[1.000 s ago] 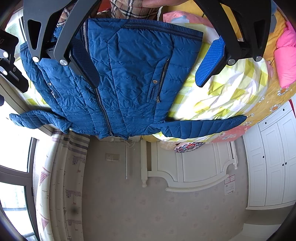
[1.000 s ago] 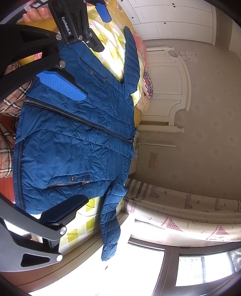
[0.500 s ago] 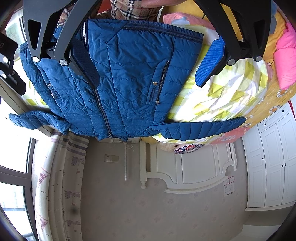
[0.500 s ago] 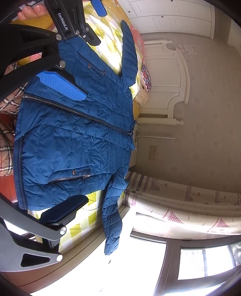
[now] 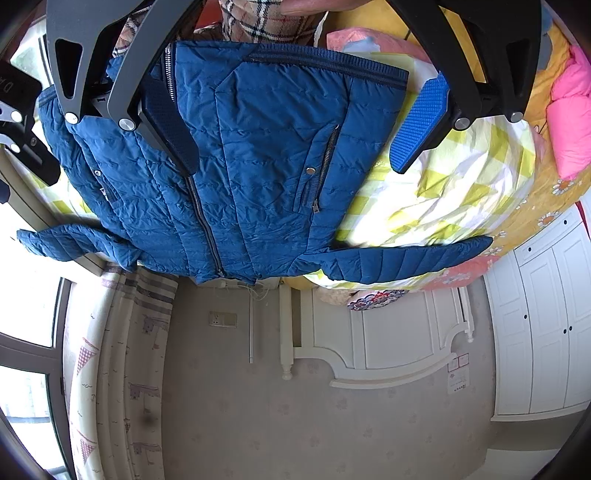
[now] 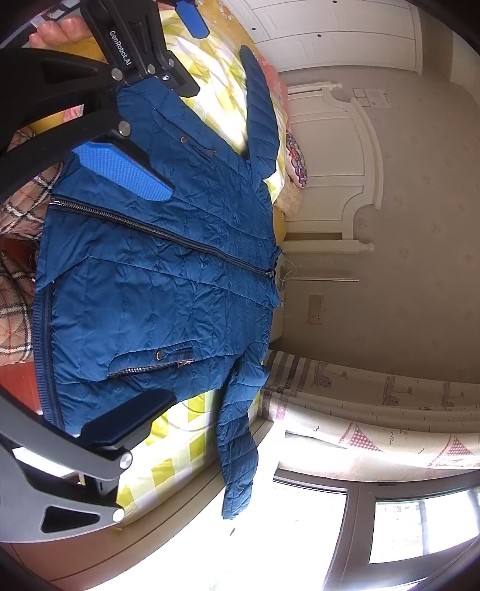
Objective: Fold large clothes
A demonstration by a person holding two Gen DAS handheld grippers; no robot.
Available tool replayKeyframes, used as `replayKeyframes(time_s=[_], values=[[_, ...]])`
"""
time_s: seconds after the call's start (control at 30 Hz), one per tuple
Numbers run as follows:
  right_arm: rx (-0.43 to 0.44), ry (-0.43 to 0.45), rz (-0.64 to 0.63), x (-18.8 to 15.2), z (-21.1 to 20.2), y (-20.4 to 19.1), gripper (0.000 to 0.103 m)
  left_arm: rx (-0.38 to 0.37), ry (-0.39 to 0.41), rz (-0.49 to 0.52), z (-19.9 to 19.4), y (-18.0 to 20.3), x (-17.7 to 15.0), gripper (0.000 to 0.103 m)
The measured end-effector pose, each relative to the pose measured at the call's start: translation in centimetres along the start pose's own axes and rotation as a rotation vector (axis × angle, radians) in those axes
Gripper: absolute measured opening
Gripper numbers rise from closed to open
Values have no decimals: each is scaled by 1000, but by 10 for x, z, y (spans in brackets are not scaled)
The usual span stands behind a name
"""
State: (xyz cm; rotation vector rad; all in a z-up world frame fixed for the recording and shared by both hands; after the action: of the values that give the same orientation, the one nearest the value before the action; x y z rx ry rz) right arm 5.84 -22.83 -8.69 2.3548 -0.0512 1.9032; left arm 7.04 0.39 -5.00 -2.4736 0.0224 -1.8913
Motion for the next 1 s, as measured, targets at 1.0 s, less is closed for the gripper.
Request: replayKeyframes(time_s=[1.0], values=[[119, -105, -194, -45, 24, -90, 101, 250, -89, -68, 14, -92, -31, 99]])
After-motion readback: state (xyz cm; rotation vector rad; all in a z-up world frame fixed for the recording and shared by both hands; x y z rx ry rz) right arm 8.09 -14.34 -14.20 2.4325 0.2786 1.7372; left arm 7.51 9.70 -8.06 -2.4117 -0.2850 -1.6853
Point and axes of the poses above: each gripper's, at about its wrist camera, not at the fingertips, and z roughly the way its jaws point, y to its right, x to its top, the point moved 8 cm from there along z, roughly the way its jaws point, and after that the axes turned 13 degrees about y, right-handed, at the moved point
